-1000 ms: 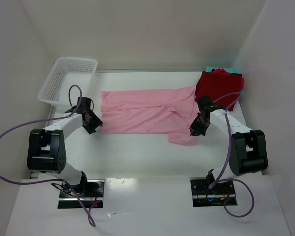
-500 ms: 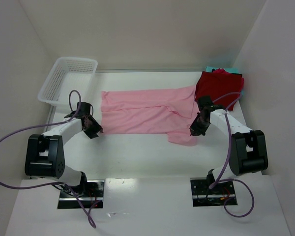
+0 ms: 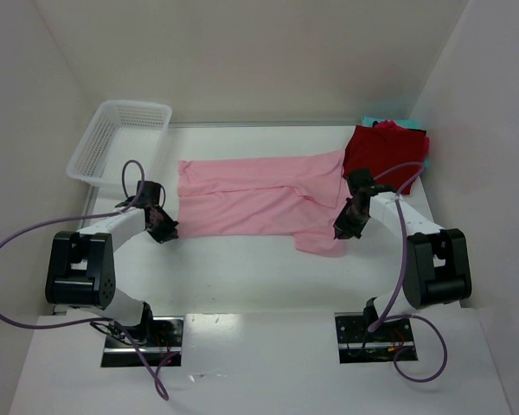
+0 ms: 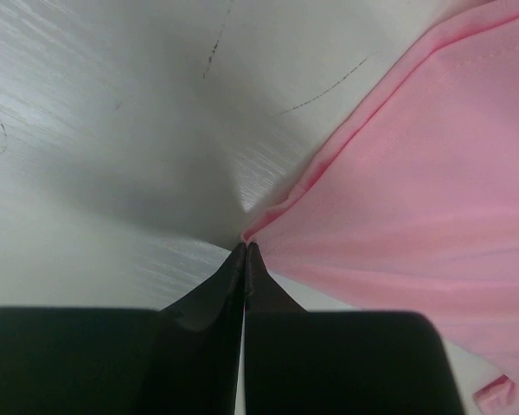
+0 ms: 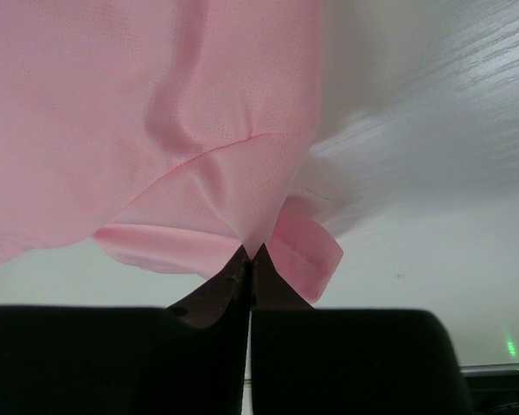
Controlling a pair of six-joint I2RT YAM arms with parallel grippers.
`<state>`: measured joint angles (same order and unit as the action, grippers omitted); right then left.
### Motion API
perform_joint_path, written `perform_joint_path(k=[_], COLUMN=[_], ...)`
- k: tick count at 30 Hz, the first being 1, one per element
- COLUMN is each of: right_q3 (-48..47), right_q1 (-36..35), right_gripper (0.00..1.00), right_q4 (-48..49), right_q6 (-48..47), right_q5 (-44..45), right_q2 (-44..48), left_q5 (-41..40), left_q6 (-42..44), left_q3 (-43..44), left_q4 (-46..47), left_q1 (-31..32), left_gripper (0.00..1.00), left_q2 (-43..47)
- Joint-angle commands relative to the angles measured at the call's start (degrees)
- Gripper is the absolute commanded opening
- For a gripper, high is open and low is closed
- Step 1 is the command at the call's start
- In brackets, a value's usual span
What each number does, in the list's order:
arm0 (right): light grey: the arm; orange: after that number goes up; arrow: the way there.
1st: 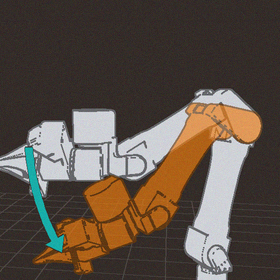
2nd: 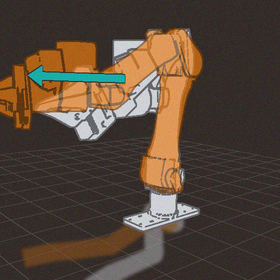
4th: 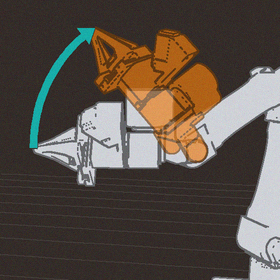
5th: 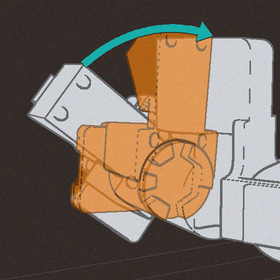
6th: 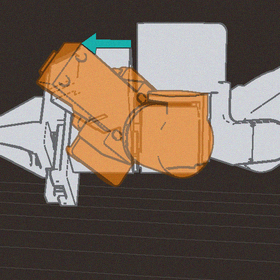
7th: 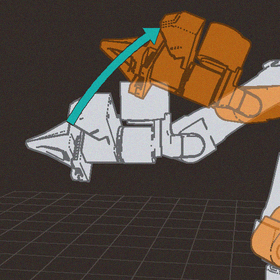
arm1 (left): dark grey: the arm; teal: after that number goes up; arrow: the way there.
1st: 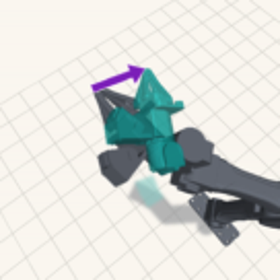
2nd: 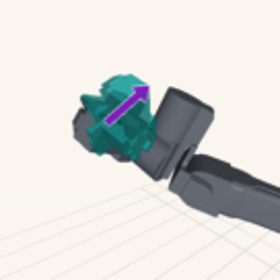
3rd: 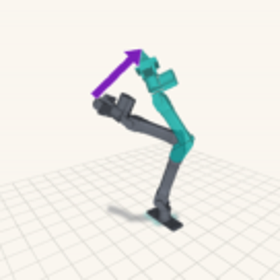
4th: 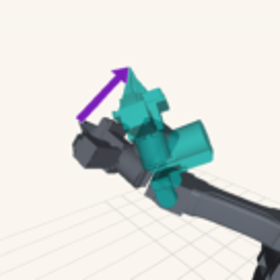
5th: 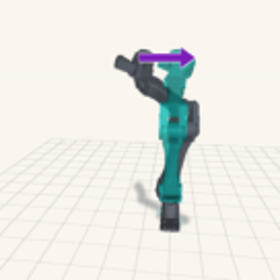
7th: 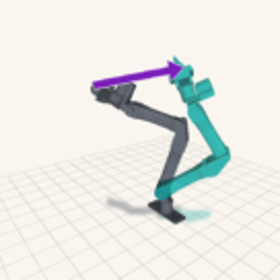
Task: Fold and stack the t-shirts
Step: Grap the side of the flattened tshirt closest away from the robot with both arms
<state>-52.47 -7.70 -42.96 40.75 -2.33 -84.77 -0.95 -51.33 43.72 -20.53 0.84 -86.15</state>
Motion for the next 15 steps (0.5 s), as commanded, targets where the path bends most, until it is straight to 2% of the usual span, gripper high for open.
perform_joint_path(k=[1, 6, 15], right_q3=[-2.02, -3.78, -3.26], right_q1=[0.32, 0.32, 2.08], right_gripper=[0.00, 0.00, 0.02], right_q4=[-0.19, -2.65, -9.25], right_q6=[-0.50, -0.50, -2.26], right_q5=[0.04, 1.18, 3.03], right_q2=[2.15, 2.15, 5.84], left_q5=[-1.77, -4.93, -4.94], left_q6=[-0.17, 0.35, 0.35], left_q3=[1.54, 3.29, 1.89], left_q4=[-1.16, -5.83, -7.41], left_q1=[-0.05, -0.05, -0.05], left_gripper=[0.00, 0.00, 0.00], left_q2=[1.85, 6.34, 8.81])
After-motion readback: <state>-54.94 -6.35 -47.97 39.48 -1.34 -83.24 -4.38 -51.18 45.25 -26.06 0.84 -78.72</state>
